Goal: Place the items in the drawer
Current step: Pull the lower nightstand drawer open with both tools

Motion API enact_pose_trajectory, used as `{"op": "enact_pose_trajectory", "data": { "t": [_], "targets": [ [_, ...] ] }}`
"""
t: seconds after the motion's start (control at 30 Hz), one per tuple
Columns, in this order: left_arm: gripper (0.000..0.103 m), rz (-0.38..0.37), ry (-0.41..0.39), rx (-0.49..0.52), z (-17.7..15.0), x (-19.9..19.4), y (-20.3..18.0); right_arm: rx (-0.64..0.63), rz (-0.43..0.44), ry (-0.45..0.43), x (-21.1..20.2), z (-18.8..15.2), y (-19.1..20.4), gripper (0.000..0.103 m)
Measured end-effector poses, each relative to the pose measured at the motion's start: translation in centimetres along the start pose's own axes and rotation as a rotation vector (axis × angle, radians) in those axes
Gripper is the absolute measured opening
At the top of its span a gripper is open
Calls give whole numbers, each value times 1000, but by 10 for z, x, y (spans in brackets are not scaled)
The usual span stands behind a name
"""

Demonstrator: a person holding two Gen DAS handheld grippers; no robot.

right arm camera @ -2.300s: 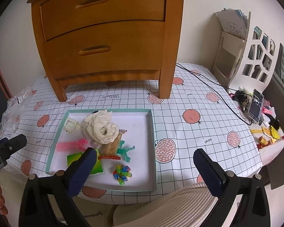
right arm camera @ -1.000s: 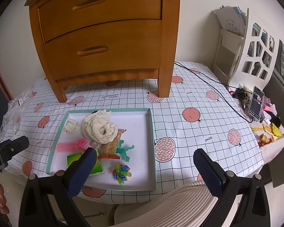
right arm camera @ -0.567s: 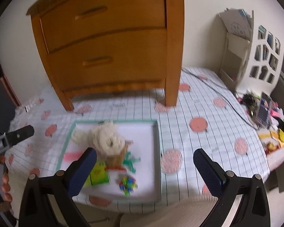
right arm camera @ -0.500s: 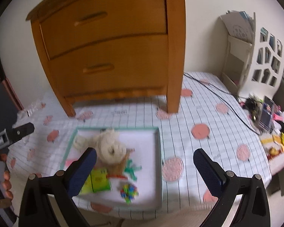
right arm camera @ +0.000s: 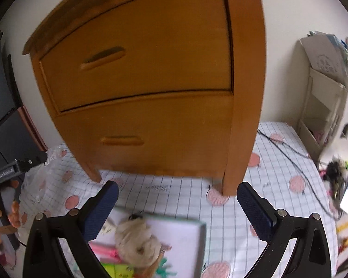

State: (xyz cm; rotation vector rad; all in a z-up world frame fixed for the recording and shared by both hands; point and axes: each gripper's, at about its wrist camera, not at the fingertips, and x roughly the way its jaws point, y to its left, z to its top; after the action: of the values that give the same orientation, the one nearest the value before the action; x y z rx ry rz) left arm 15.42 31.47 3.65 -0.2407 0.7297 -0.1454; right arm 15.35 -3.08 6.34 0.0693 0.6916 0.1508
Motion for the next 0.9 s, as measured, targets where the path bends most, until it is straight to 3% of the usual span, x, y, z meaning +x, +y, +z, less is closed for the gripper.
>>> {"op": "enact_pose_trajectory", "data": {
  "t": [0.3,0.9],
  "targets": [
    [103,-97,4,29,42,29,10,-41,-16,9,42,41,-23,103],
    [103,-122,16,76,63,48,-6,-128,12,14,59,65,-13,103]
  ]
}}
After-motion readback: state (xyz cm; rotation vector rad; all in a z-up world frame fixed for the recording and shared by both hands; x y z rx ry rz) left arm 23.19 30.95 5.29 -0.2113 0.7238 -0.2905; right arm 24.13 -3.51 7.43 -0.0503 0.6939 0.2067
